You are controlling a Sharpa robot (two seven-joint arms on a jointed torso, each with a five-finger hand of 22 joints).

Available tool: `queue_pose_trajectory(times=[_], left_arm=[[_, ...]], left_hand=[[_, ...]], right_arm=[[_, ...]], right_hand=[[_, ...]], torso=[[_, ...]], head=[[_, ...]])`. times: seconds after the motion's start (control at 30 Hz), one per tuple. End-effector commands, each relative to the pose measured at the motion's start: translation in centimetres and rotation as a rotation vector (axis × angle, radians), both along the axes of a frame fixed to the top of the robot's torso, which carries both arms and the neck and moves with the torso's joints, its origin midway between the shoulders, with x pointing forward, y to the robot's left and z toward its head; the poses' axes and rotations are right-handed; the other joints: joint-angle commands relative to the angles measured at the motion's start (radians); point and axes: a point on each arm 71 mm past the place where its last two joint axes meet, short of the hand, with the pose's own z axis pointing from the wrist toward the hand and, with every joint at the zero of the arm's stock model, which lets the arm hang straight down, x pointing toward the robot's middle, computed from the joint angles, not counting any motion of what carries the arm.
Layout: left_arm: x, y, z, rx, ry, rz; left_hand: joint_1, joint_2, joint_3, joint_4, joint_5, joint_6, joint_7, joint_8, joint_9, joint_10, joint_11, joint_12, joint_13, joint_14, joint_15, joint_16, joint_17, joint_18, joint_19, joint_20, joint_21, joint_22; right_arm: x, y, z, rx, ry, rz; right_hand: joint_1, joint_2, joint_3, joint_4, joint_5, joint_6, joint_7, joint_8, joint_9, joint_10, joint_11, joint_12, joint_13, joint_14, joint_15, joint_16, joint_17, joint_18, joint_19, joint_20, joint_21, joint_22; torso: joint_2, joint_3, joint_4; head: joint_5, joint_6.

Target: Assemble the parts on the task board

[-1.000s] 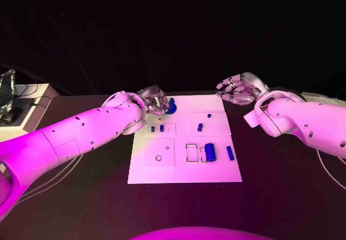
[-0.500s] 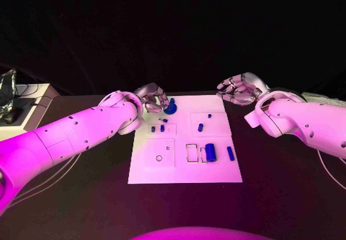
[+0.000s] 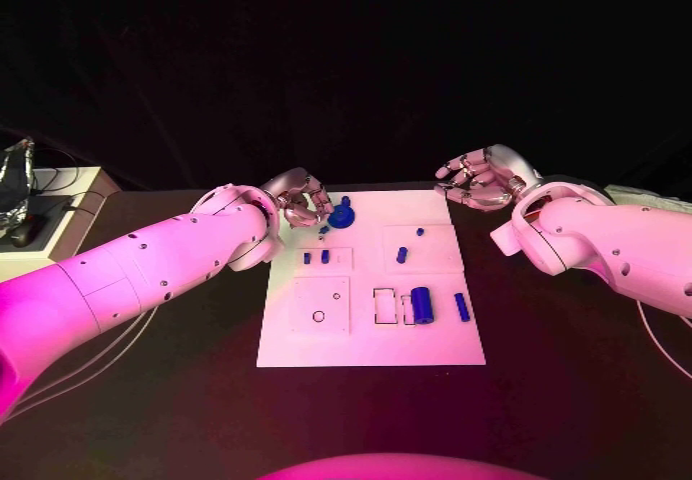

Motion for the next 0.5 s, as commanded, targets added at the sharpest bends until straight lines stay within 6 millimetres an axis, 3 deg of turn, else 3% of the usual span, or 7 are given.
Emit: queue_pose_trajectory(times=[0.03, 0.17, 0.27, 0.37, 0.5], left_arm=[[-0.15, -0.16, 0.0, -0.026, 0.014, -0.034], [-0.22, -0.09, -0.04, -0.019, 0.017, -0.045], [-0.28, -0.05, -0.1, 0.012, 0.014, -0.054], [-0.28, 0.1, -0.17, 0.06, -0.002, -0.065], [-0.13, 0.69, -0.2, 0.127, -0.052, -0.079]], left_hand=[[-0.008, -0.001, -0.006, -0.006, 0.004, -0.001, 0.001, -0.02, -0.007, 0.013, 0.001, -0.033, -0.014, -0.012, 0.001, -0.01, -0.013, 0.01, -0.012, 0.003, -0.01, -0.007], [-0.013, -0.01, -0.018, -0.011, 0.004, -0.007, 0.002, -0.049, -0.015, 0.024, 0.006, -0.098, -0.045, -0.046, 0.005, -0.035, -0.072, 0.015, -0.031, 0.006, -0.03, -0.031], [-0.021, -0.028, -0.026, -0.014, 0.005, -0.009, 0.016, -0.068, -0.02, -0.001, 0.024, -0.173, -0.081, -0.116, 0.018, -0.083, -0.189, 0.027, -0.083, 0.016, -0.079, -0.093], [-0.005, -0.028, -0.02, -0.031, 0.004, 0.001, 0.022, -0.076, -0.02, -0.001, 0.034, -0.233, -0.117, -0.158, 0.027, -0.112, -0.258, 0.038, -0.12, 0.026, -0.109, -0.131], [0.039, -0.021, -0.003, -0.073, 0.004, 0.009, 0.015, -0.082, -0.021, 0.015, 0.033, -0.262, -0.137, -0.194, 0.024, -0.132, -0.311, 0.045, -0.153, 0.022, -0.107, -0.143]], right_arm=[[-0.06, 0.1, 0.02, -0.001, -0.003, 0.017], [-0.07, 0.1, 0.02, -0.002, -0.002, 0.018], [-0.09, 0.11, 0.02, -0.002, -0.002, 0.018], [-0.1, 0.1, 0.01, -0.002, -0.002, 0.018], [-0.12, 0.03, 0.02, -0.003, -0.002, 0.017]], right_hand=[[-0.011, 0.001, 0.003, 0.003, 0.0, 0.006, 0.0, -0.004, 0.002, 0.01, -0.001, -0.003, -0.001, 0.059, 0.005, 0.005, 0.059, -0.004, 0.011, 0.0, 0.002, 0.104], [-0.011, 0.001, 0.003, 0.003, 0.0, 0.006, 0.0, -0.004, 0.002, 0.01, -0.001, -0.003, -0.001, 0.059, 0.005, 0.005, 0.059, -0.004, 0.011, 0.0, 0.002, 0.104], [-0.011, 0.001, 0.003, 0.003, 0.0, 0.006, 0.0, -0.004, 0.002, 0.01, -0.001, -0.003, -0.001, 0.059, 0.005, 0.005, 0.059, -0.004, 0.011, 0.0, 0.002, 0.104], [-0.011, 0.001, 0.003, 0.002, 0.001, 0.007, -0.001, -0.004, 0.002, 0.01, -0.001, -0.005, -0.002, 0.059, 0.005, 0.005, 0.059, -0.003, 0.01, 0.0, 0.001, 0.103], [-0.011, 0.001, 0.003, 0.002, 0.001, 0.007, -0.001, -0.004, 0.002, 0.01, -0.001, -0.005, -0.002, 0.059, 0.005, 0.005, 0.059, -0.003, 0.01, 0.0, 0.001, 0.103]], torso=[[0.0, 0.0002, -0.001], [0.001, 0.0003, -0.0013], [0.001, 0.0009, -0.0022], [0.001, 0.0007, -0.0016], [0.001, 0.0011, -0.0009]], head=[[0.0, 0.001], [0.001, 0.003], [0.004, 0.005], [0.004, 0.007], [0.004, 0.011]])
